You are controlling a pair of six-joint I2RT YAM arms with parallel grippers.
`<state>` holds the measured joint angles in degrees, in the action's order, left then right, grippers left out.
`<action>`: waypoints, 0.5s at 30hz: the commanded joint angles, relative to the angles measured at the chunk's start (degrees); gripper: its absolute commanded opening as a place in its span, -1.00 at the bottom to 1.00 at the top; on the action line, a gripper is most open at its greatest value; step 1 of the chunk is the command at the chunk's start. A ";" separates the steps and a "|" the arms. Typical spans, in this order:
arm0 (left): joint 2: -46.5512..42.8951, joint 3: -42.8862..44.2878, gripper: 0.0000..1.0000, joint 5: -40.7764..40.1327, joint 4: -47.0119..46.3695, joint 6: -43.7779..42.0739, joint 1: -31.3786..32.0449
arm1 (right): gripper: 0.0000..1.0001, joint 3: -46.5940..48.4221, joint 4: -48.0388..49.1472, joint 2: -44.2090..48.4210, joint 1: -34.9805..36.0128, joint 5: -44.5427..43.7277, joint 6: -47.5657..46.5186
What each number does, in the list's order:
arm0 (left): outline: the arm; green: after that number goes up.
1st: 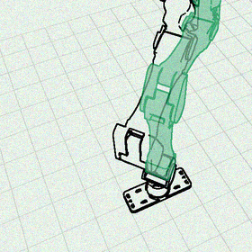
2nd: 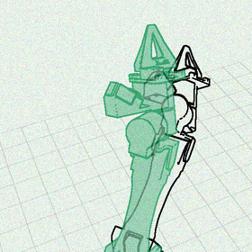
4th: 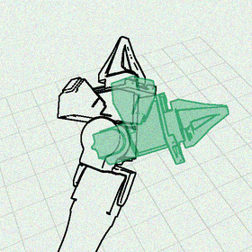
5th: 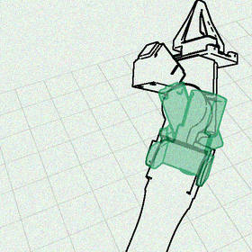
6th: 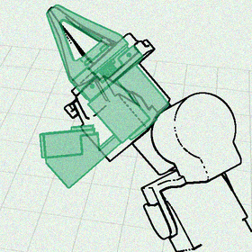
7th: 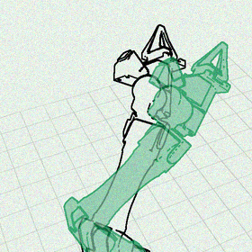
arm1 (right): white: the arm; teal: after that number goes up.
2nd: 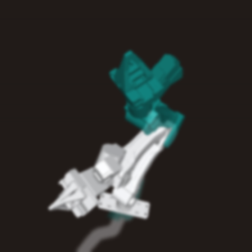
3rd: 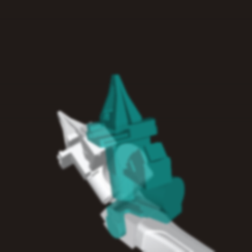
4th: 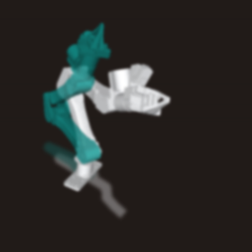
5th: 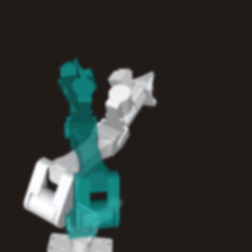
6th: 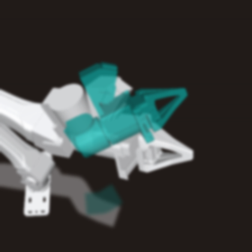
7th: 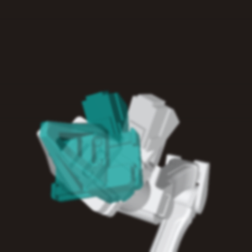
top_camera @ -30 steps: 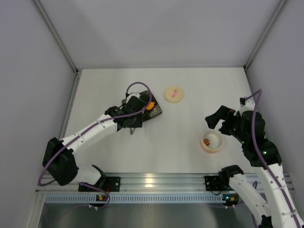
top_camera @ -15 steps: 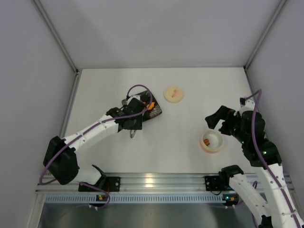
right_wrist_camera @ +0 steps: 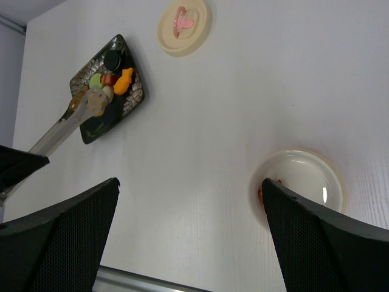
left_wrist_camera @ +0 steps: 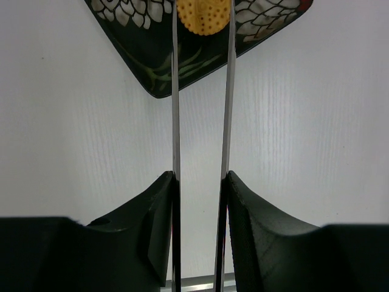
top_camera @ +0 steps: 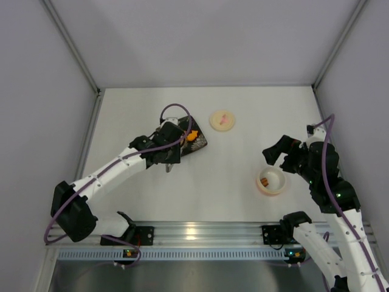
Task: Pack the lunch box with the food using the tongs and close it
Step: Pick up the fake food from the plate.
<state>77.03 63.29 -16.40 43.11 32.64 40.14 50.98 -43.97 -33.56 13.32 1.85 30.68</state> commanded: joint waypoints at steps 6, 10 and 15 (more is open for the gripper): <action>-2.59 10.01 -0.55 -1.96 3.11 -1.97 7.31 | 0.99 0.78 3.36 -0.28 -0.84 0.18 0.26; 2.05 15.36 -0.53 -4.86 3.21 -1.27 16.97 | 0.99 2.10 1.87 -0.45 -0.84 -1.49 0.09; 9.35 23.27 -0.52 -6.89 2.77 -1.09 27.88 | 0.99 3.86 0.20 0.42 -0.84 -1.58 -0.09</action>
<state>83.72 82.41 -20.73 46.78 31.59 64.51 51.18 -44.23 -33.76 13.32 1.13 30.68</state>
